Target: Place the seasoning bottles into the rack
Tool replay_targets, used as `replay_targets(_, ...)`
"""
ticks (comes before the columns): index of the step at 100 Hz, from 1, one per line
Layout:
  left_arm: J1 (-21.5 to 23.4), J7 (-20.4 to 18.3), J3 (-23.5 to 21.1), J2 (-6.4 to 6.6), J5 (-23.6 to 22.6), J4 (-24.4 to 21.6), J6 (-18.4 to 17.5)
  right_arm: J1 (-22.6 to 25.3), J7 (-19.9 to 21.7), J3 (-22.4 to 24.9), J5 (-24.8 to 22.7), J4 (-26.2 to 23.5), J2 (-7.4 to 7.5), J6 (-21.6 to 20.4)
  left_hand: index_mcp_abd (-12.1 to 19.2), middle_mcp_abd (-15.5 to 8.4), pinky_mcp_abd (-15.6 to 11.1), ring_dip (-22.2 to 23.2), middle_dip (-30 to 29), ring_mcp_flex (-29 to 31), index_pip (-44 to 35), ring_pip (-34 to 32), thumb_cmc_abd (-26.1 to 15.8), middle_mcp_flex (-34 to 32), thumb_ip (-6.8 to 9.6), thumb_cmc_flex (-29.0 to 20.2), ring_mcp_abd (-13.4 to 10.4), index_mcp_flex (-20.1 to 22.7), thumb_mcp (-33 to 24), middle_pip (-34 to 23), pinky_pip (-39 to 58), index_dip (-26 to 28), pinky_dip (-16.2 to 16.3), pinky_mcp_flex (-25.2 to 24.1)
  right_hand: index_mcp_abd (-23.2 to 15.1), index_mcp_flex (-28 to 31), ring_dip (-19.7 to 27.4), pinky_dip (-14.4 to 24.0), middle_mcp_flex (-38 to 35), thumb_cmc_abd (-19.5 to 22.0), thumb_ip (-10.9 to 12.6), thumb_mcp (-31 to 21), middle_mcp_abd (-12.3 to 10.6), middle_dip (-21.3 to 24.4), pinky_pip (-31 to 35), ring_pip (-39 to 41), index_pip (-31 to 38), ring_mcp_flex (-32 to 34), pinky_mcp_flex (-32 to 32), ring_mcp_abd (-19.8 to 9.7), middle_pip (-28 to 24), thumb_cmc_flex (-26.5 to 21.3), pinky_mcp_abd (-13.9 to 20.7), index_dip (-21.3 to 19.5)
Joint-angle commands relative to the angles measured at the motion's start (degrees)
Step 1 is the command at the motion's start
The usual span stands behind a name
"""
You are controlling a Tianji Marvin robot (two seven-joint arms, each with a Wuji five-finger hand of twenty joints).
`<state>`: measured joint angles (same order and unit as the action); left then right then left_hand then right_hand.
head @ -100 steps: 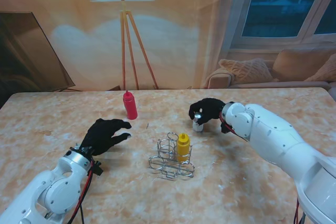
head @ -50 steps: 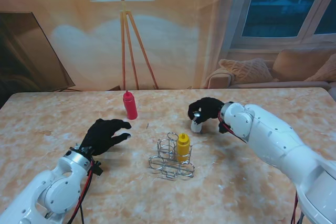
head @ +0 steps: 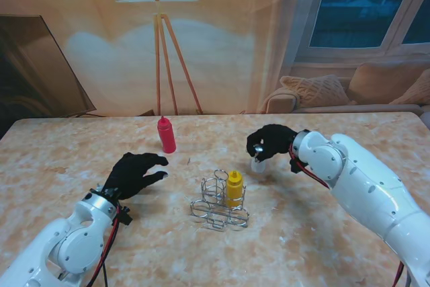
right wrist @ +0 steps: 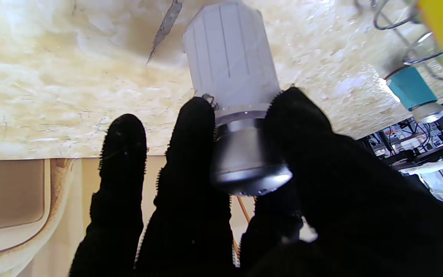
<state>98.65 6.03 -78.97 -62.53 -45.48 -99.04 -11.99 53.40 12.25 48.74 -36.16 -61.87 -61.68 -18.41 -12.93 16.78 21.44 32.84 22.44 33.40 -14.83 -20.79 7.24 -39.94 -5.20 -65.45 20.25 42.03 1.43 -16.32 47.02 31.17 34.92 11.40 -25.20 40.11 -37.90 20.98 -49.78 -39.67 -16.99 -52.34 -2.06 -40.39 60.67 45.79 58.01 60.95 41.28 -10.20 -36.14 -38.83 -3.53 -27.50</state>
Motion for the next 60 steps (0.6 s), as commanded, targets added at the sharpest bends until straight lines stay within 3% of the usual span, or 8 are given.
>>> replay_targets(1,0.1,-0.7,0.1,-0.13,0.1,0.0,0.2,2.2,1.0,1.1,-1.0,-2.2,0.92,-0.2,0.6,0.5,0.8,1.3,0.3,-1.6,0.0,1.0,0.5,-0.2,1.41,0.2,0.9,0.8,-0.6,0.5,-0.7,0.7,1.3,-0.9,-1.0,2.1,-1.8,1.4,-6.7,1.6,1.1,-4.1,-5.4,-3.1,1.2,1.2,2.7,1.9,1.0,-1.2,-5.3,-5.5,1.2,0.0)
replay_targets(28,0.2,-0.9,0.2,-0.11,0.2,-0.1,0.2,9.3,6.2,8.6,-3.2,-12.8,2.73,-3.0,0.5,0.5,0.8,1.3,0.3,-1.7,0.0,1.0,0.5,-0.2,1.41,0.3,0.9,0.8,-0.6,0.6,-0.7,0.7,1.3,-0.9,-0.7,2.4,-2.1,1.7,-7.1,1.7,1.0,-4.1,-5.3,-3.1,1.3,1.1,2.5,2.4,1.7,-1.2,-5.0,-5.5,1.1,0.1)
replay_targets(60,0.1,-0.9,0.4,-0.13,0.4,0.0,0.3,16.2,11.6,14.4,-2.2,-22.3,4.08,-6.4,0.5,0.6,0.7,1.3,0.3,-1.8,0.0,1.0,0.5,-0.2,1.41,0.2,1.0,0.9,-0.6,0.6,-0.7,0.7,1.3,-0.9,0.1,2.7,-2.7,2.4,-7.8,1.5,1.1,-3.6,-4.7,-3.4,1.4,0.7,1.9,3.3,2.7,-1.3,-4.4,-5.3,1.1,0.5)
